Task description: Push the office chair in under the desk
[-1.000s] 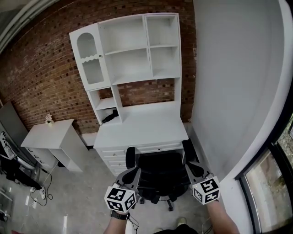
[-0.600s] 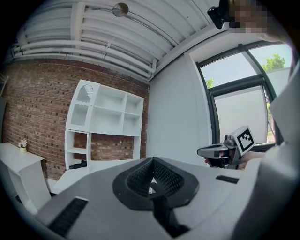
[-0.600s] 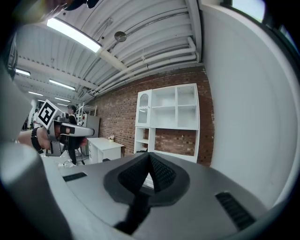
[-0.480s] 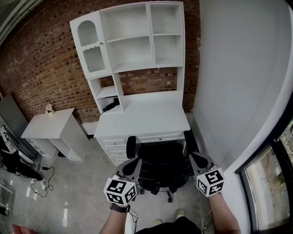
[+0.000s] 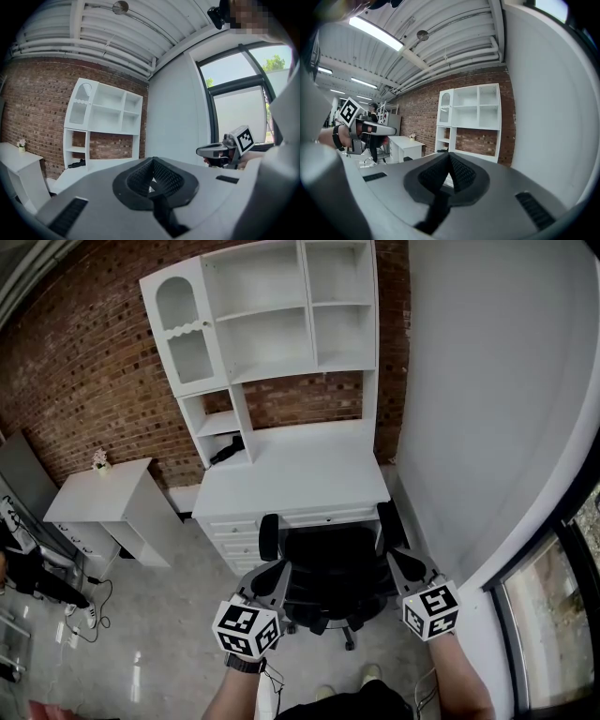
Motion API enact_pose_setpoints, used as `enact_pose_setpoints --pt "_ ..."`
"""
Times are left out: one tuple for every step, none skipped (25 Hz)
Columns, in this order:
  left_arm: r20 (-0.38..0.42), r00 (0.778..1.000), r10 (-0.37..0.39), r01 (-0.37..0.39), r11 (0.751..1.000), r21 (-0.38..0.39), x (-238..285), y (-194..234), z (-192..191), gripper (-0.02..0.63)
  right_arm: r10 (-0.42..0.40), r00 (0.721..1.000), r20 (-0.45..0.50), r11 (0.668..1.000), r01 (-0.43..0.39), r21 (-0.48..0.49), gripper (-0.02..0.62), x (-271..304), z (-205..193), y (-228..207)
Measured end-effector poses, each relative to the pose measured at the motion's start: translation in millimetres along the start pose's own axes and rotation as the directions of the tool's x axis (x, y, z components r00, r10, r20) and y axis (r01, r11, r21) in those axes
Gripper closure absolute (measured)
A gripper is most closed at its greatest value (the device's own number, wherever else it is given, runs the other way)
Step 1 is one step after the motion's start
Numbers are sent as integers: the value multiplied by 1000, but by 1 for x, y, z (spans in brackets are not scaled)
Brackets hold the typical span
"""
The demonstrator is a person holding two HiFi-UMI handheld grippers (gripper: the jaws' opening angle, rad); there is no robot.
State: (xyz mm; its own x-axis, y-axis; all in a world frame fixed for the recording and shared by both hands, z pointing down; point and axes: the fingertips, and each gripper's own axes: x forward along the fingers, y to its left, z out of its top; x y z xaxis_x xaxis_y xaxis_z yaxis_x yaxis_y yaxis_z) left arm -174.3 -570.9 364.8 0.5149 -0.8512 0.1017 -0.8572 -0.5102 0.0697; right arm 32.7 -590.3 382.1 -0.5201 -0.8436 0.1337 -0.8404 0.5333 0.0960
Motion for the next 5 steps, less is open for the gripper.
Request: enact_pose_setpoints --pt "-2 1000 -1 1 1000 1 0 0 -1 600 1 1000 -1 1000 -1 -1 591 1 0 0" --pt "-4 1000 -1 1 1000 3 1 0 -1 600 2 1000 -3 1000 -2 -2 591 1 -1 0" --pt "-6 1000 0 0 1000 4 1 1 -2 600 2 1000 -4 1000 -2 -2 591 2 -2 0" --pt "-7 1000 2 -2 1000 5 1 1 -3 600 3 1000 -6 1000 -3 -3 591 2 -3 0" --pt "-7 1000 3 -3 1000 6 1 2 -4 600 4 1000 -7 1000 -4 -4 591 3 -4 0"
